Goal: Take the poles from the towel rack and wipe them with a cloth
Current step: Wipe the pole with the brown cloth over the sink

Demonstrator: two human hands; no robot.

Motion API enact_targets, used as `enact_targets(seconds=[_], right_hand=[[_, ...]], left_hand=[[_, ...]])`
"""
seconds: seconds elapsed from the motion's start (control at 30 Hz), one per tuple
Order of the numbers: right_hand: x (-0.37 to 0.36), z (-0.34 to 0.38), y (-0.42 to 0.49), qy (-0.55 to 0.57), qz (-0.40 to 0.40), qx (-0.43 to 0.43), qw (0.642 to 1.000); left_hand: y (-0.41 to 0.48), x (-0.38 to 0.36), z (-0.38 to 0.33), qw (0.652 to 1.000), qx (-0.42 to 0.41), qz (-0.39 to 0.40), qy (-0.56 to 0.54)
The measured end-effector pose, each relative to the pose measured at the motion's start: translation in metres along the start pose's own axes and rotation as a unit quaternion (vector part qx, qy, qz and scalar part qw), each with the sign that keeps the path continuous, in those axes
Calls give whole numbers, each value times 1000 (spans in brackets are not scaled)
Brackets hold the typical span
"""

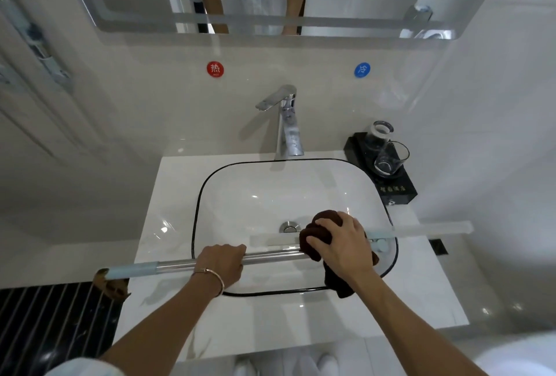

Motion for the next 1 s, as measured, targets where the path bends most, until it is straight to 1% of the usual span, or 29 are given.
enact_targets(seconds=[0.07, 0.17, 0.27, 0.37, 0.57, 0.63, 0.77, 0.83, 0.93, 1.0], right_hand=[[0, -1, -1, 6, -11, 5, 1000], [3, -16, 3, 79, 30, -40, 996], [5, -23, 4, 109, 49, -74, 990], [0, -20, 3, 104, 49, -81, 990], [-4, -9, -13, 25, 9, -78, 997], [-7, 9, -19, 8, 9, -57, 998], [-38, 75, -43, 13, 52, 55, 997], [-48, 89, -51, -1, 64, 88, 994], [-32, 56, -41, -30, 36, 87, 995], [-7, 9, -29, -34, 11, 42, 998]], left_hand=[[0, 1, 0, 1000, -3, -7, 2], [0, 1, -1, 1000, -10, -10, 12], [0, 0, -1, 1000, -15, -7, 15], [0, 3, -2, 1000, -16, -14, 16], [0, 0, -3, 999, -14, -21, 22], [0, 0, -3, 1000, -13, -18, 21], [-1, 2, -4, 1000, -1, -25, 17], [0, 1, -4, 1000, 0, -21, 9], [-1, 1, 0, 1000, -6, -3, 9], [0, 1, 0, 1000, -11, -6, 4]])
Point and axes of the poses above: each hand's wrist, its own y-axis towards the middle knuckle, its own x-axis out of the back of the hand, z = x × y, the point moved 8 cm from there along y, towards the middle knuckle, and after that the axes turned 6 degrees about -x, right-handed, at the moved point
